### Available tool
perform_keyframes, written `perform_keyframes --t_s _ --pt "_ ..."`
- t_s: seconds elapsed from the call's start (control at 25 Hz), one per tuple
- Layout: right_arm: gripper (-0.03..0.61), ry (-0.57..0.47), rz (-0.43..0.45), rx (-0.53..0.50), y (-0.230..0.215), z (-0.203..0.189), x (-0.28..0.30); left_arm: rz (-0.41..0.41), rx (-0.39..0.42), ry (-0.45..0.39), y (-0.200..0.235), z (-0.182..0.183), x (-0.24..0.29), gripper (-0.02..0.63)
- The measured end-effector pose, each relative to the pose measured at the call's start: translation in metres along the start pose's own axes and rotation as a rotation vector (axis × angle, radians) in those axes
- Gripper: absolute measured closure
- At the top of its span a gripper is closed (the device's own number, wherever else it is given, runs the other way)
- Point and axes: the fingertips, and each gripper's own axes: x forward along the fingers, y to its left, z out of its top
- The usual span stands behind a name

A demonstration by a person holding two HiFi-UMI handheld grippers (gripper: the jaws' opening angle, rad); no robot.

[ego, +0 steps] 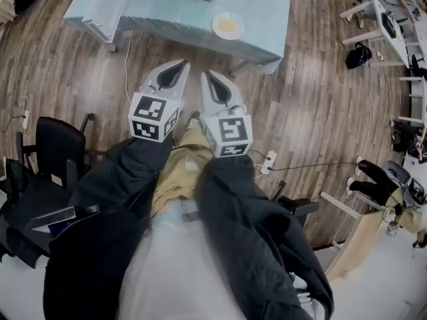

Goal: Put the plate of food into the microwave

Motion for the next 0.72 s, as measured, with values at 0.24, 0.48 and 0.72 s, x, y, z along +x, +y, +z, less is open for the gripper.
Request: perform_keyframes --t_s 0.24,0.48,0.72 --pt "0.577 0.016 0.038 0.03 -0.046 0.001 0.016 0.01 0.008 0.033 -0.01 0.008 0.045 0.614" --pt "0.576 0.053 0.062 0.056 -0.077 -0.012 0.019 0.016 -0.004 0.063 -0.021 0.001 0.076 0.614" --pt "0.576 0.061 0.064 0.069 -0.096 -0.017 0.017 -0.005 0.015 0.075 -0.032 0.004 0.096 0.614"
